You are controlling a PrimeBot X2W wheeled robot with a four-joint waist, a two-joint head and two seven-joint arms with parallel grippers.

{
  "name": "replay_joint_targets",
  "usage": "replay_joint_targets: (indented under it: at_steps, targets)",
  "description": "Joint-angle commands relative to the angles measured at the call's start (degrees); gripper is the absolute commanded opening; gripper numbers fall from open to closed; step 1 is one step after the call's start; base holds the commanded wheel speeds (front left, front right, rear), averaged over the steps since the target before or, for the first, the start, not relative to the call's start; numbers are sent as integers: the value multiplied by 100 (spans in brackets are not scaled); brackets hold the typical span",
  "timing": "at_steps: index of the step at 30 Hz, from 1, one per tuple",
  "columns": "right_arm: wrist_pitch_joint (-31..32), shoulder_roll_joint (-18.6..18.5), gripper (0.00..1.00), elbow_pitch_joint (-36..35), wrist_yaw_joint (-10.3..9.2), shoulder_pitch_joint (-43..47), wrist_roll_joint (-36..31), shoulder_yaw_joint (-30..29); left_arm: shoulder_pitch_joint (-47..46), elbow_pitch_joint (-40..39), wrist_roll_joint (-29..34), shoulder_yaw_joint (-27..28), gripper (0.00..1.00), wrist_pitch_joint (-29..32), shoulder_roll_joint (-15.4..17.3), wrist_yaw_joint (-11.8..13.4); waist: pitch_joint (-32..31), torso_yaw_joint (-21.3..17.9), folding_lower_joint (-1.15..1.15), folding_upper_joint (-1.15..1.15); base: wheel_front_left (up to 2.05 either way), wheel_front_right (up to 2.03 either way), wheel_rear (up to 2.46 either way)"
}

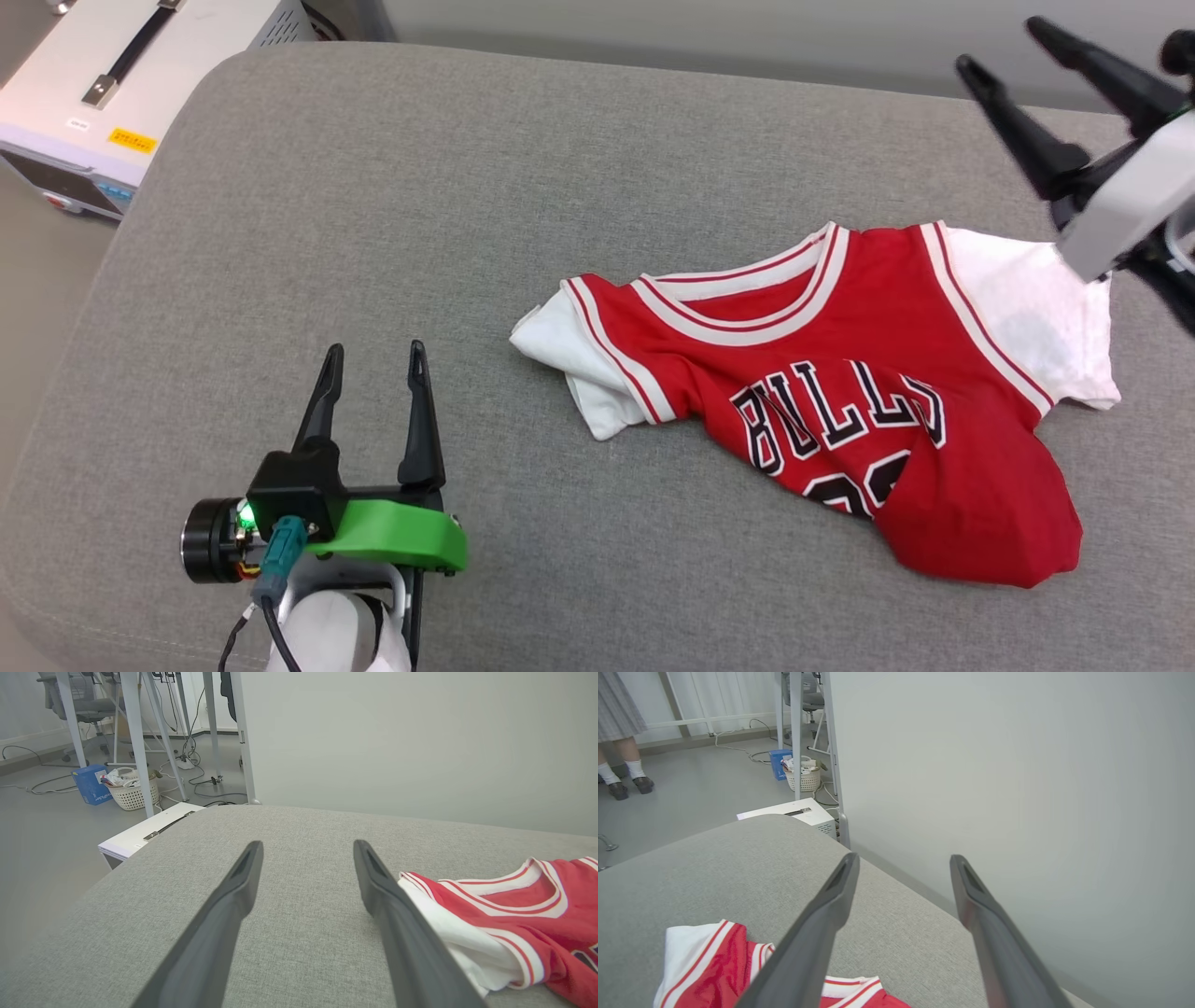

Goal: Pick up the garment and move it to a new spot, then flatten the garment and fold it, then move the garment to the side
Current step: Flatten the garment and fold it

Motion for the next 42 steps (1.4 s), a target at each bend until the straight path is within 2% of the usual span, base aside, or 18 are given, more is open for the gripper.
replay_joint_targets:
  at_steps: [1,2,3,6,9,13,17,20,26,31,34,35,36,42]
  targets:
    - [140,-164,100,20,-5,98,-124,-184,54,-35,64,37,100,-34,-14,-31,-35,-82,0,0,0,0,0]
    - [264,-262,100,20,-5,111,-171,-292,52,-49,82,46,100,-34,-14,-34,-28,-93,0,0,0,0,0]
    - [861,-644,100,9,-5,177,-222,-594,32,-119,111,58,100,-34,-14,-37,45,-112,0,0,0,0,0]
    - [1511,-939,100,-34,-5,193,-193,-776,-20,-202,120,51,100,-34,-14,-40,156,-110,0,0,0,0,0]
    - [2451,-1207,100,-70,-5,229,-5,-817,-92,-287,117,29,100,-34,-14,-39,315,-90,0,0,0,0,0]
    - [3870,-1481,100,-125,-5,289,461,-742,-223,-360,85,-40,100,-34,-14,-26,563,-30,0,0,0,0,0]
    - [4756,-1526,100,66,-5,252,470,-764,-387,-391,18,-144,100,-34,-14,11,853,59,0,0,0,0,0]
    - [5085,-1357,100,396,-5,207,423,-889,-506,-393,-28,-231,100,-34,-14,45,1052,139,0,0,0,0,0]
    - [5028,-748,100,1162,-5,99,73,-1120,-683,-381,-88,-364,100,-34,-14,107,1340,296,0,0,0,0,0]
    - [5086,-376,100,1643,-5,388,-166,-923,-718,-334,-108,-398,100,-34,-14,147,1363,349,0,0,0,0,0]
    - [4953,-266,100,1643,-5,562,-81,-885,-686,-294,-104,-380,100,-34,-14,159,1276,325,0,0,0,0,0]
    - [4780,-251,25,1602,-5,590,-50,-917,-663,-273,-96,-357,100,-34,-14,158,1225,304,0,0,0,0,0]
    - [4609,-245,0,1556,-5,620,-7,-950,-639,-252,-85,-328,100,-34,-14,156,1155,273,0,0,0,0,0]
    - [3528,-547,0,1109,-5,838,282,-1267,-471,-147,13,-145,100,-34,-14,58,699,60,0,0,0,0,0]
